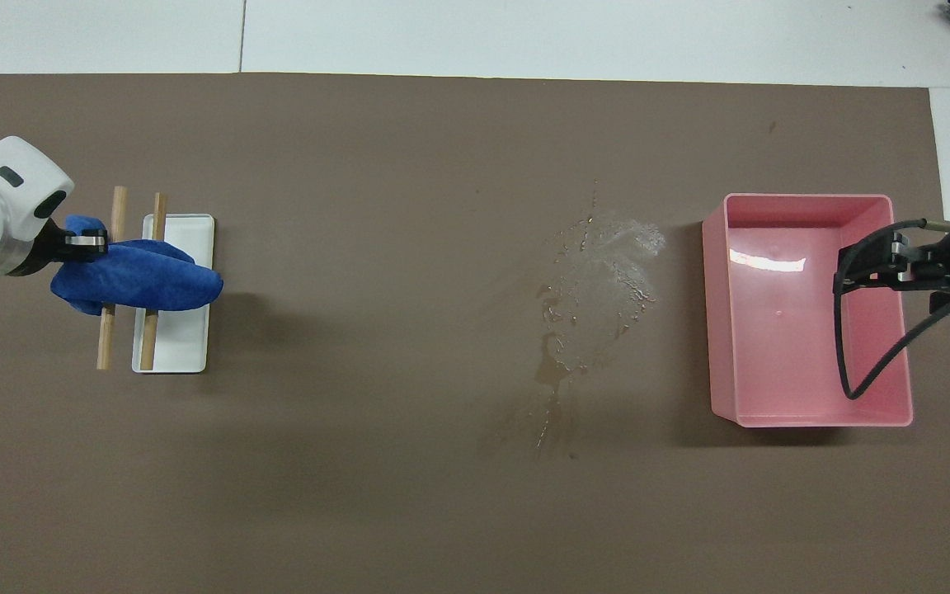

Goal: Wipe water with towel using both arms

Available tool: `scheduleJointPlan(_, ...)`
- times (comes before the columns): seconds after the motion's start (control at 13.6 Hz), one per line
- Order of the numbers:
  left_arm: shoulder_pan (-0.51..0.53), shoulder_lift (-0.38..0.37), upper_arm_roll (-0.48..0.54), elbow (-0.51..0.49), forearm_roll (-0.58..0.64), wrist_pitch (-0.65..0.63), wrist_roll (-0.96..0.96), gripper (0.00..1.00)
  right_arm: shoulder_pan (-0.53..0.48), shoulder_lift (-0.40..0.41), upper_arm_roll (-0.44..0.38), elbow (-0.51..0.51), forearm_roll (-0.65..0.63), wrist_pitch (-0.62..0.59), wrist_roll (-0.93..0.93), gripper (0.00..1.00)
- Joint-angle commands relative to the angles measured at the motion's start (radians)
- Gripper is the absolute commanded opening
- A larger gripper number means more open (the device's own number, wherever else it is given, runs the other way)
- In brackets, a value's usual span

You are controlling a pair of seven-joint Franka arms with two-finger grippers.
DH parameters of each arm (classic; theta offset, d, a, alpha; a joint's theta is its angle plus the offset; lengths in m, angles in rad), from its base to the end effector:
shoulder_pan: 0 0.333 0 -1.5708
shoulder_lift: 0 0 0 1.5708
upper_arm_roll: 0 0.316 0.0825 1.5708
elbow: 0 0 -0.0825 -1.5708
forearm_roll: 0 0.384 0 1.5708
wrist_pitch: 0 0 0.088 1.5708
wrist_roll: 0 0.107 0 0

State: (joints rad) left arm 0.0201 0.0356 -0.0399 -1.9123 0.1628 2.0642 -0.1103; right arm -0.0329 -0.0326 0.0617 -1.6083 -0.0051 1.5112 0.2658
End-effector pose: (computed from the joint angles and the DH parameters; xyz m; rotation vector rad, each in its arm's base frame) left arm 0.5812 -0.0028 0.4858 -2.9972 -0.0326 -0.1884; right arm 0.5373 0.0155 0.6197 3.1016 -0.3696 -0.0981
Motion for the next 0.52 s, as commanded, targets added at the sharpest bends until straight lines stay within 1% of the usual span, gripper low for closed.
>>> scheduleJointPlan(0.0, 0.004, -0.014, -0.003, 0.109, -0.087, -0.171, -0.02, 0.0, -0.01, -0.032, 0.006, -0.041, 0.001, 0.027, 0.021, 1.0)
scheduleJointPlan(0.07, 0.007, -0.016, 0.0, 0.142, -0.161, -0.227, -0.031, 0.0, -0.01, -0.032, 0.006, -0.041, 0.001, 0.027, 0.021, 1.0)
scheduleJointPlan(0.22, 0.029, -0.025, 0.005, 0.171, -0.239, -0.304, -0.144, 0.0, -0.01, -0.032, 0.006, -0.041, 0.001, 0.027, 0.021, 1.0)
scheduleJointPlan(0.29, 0.035, -0.036, 0.005, 0.171, -0.3, -0.326, -0.201, 0.0, -0.01, -0.032, 0.006, -0.041, 0.001, 0.029, 0.021, 1.0)
scheduleJointPlan(0.44, 0.037, -0.049, 0.006, 0.171, -0.412, -0.346, -0.252, 0.0, -0.01, -0.032, 0.006, -0.041, 0.004, 0.027, 0.024, 1.0)
